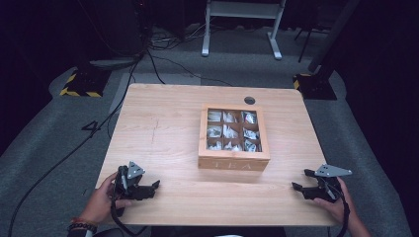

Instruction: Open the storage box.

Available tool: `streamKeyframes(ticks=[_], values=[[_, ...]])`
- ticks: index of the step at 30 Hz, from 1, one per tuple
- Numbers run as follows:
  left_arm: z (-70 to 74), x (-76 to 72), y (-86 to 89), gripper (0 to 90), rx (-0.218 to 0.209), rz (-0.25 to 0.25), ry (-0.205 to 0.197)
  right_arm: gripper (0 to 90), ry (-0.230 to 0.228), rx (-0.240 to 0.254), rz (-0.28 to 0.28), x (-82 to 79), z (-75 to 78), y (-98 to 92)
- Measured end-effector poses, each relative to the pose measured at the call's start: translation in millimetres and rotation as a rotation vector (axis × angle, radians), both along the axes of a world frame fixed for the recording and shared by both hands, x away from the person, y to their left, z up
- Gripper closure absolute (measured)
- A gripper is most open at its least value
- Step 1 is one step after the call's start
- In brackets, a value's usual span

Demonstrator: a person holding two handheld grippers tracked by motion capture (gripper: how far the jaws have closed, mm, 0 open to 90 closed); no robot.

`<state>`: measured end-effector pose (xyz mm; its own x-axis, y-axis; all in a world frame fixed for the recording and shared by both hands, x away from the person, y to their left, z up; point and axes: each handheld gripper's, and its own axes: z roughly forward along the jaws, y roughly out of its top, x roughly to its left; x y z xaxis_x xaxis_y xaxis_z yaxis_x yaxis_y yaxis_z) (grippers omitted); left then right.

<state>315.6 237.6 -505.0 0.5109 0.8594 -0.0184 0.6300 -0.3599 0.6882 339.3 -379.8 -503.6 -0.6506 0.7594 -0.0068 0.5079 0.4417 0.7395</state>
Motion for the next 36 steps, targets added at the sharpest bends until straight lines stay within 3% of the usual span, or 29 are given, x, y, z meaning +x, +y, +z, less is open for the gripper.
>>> streamKeyframes(ticks=[9,15,17,21,36], values=[[-0.1,21.5,-11.4,5.7,0.013,-0.109,0.016,20.1,0.001,0.001,0.005,0.6,0.0,-0.4],[-0.7,28.8,-18.1,0.3,0.019,-0.107,0.027,17.7,0.034,-0.004,0.018,1.5,3.3,-2.0],[-0.5,30.1,-19.7,0.4,0.02,-0.103,0.029,17.9,0.042,0.021,0.027,2.3,4.8,-3.1],[-0.4,33.2,-22.4,0.3,0.022,-0.108,0.029,21.4,0.009,0.041,0.048,6.0,16.7,0.7],[-0.6,40.1,-30.0,0.4,0.021,-0.13,0.026,26.0,-0.028,0.074,0.151,28.4,53.1,32.7]])
